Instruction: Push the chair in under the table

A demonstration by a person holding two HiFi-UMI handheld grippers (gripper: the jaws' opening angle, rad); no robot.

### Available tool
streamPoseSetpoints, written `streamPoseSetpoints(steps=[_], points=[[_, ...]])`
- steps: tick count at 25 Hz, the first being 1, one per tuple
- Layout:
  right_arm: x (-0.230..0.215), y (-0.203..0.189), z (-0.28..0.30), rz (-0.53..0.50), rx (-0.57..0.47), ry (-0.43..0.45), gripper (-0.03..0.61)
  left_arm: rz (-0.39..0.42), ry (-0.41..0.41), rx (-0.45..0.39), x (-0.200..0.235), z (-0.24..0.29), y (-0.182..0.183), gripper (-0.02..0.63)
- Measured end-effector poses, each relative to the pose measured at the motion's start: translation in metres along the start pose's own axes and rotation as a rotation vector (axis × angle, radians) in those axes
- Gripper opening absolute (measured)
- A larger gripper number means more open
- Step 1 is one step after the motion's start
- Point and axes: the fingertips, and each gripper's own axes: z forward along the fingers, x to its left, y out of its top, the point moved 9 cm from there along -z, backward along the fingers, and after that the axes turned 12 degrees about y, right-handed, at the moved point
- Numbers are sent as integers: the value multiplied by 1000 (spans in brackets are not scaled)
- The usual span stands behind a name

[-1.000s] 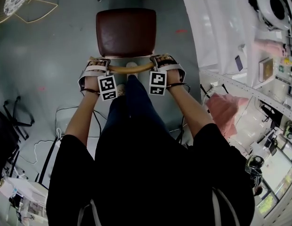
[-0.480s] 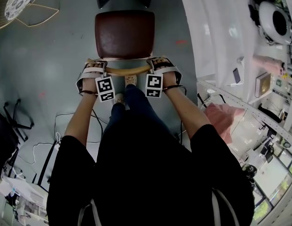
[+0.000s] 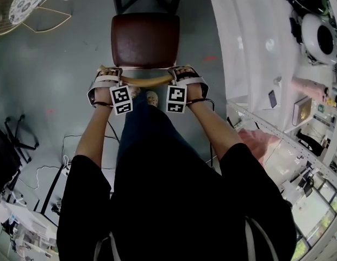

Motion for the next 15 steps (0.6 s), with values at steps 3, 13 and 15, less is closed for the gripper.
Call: streamPoseSetpoints(steps=[3,13,15], points=[[-12,-2,1,5,7,-2,184,-2,-1,2,12,8,-1,202],[-54,-2,5,6,31,-8,183,9,22,-20,47,28,-14,199],[-61,-3,6,11,40,-8,183,16,19,-26,54,33,-15,202]])
